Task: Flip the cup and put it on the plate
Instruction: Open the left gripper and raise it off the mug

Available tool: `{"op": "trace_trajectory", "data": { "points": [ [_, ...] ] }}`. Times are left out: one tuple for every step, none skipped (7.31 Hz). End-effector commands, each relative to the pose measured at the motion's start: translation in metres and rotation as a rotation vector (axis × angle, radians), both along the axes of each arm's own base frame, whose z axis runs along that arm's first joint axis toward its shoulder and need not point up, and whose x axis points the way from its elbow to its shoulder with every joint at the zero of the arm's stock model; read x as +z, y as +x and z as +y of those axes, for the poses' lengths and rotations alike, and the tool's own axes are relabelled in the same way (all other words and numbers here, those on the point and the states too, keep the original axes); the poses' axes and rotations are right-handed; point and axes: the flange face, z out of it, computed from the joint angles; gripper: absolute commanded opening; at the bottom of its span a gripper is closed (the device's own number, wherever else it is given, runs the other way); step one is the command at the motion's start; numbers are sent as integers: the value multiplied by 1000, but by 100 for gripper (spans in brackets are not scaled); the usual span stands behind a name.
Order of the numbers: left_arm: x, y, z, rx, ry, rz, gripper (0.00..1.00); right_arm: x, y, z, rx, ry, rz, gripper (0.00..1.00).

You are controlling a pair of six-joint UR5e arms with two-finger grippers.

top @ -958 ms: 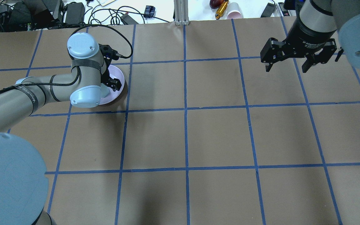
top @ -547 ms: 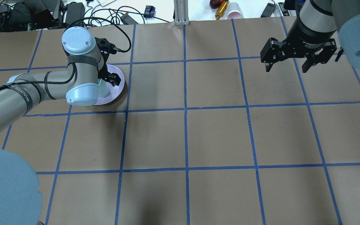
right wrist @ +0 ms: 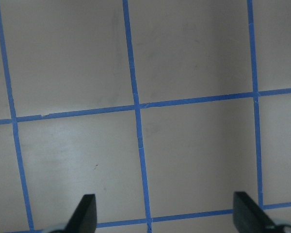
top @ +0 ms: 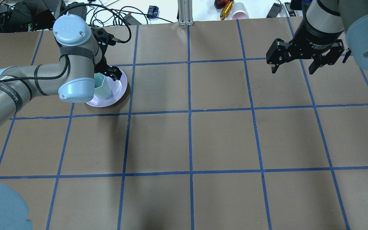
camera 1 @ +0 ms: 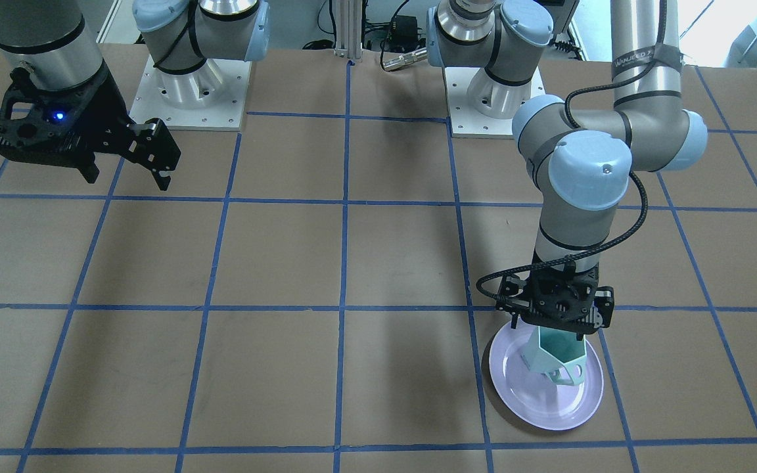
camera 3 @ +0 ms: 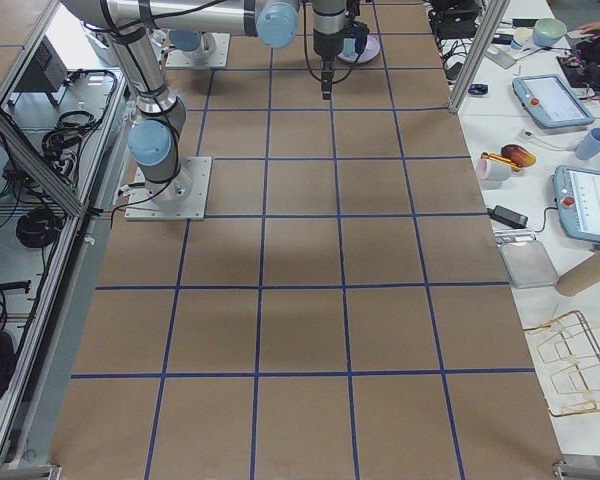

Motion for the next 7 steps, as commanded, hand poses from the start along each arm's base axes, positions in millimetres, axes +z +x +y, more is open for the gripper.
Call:
{"op": "trace_trajectory", "data": {
  "points": [
    [61,0,6,7,68,6,100,0,0,0,0,0,0,100],
    [79,4,14,26,76,10,100,-1,0,0,0,1,0,100],
    [95,5,24,38,71,18,100,-1,0,0,0,1,0,100],
    [107,3,27,35,49,52,100,0,0,0,0,0,0,100],
    [127,1,34,31,48,69,100,-1,0,0,0,1,-2,100],
    [142,0,40,32,79,81,100,-1,1,0,2,1,-2,100],
    [151,-6,42,19,80,140,100,-1,0,0,0,1,-2,100]
  ]
}}
